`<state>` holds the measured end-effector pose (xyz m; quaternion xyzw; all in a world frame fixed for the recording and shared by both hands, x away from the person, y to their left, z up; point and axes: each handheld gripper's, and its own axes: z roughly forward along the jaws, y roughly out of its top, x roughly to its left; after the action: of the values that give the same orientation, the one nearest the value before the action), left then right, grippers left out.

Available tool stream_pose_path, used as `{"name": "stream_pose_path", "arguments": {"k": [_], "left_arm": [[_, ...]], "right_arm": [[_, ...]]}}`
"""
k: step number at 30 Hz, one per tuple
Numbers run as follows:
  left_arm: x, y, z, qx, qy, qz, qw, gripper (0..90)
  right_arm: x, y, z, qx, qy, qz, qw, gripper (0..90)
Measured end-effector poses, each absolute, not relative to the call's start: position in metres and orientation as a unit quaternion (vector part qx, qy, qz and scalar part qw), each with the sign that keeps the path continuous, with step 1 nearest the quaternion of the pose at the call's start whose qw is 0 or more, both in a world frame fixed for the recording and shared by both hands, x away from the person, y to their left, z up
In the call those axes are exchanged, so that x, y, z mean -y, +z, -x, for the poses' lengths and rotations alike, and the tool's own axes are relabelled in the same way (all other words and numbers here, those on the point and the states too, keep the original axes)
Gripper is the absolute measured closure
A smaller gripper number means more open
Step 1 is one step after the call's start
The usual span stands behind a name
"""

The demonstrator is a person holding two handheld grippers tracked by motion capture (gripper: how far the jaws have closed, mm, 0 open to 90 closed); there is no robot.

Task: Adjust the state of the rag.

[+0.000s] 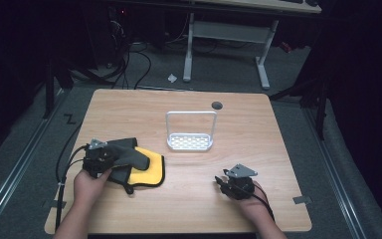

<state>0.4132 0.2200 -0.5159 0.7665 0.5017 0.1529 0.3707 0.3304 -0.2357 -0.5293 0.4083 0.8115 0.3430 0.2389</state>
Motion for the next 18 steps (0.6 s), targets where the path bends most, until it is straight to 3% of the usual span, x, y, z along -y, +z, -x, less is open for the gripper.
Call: {"name": "stream_pose_path", "arguments": {"k": [18], "left_arm": [[-0.155, -0.518, -0.369, -0.438, 0.124, -0.796, 0.398, 90.0]], "right_arm": [[0.236, -0.529, -0.33, -0.813, 0.346, -0.403, 0.239, 55.9]]}}
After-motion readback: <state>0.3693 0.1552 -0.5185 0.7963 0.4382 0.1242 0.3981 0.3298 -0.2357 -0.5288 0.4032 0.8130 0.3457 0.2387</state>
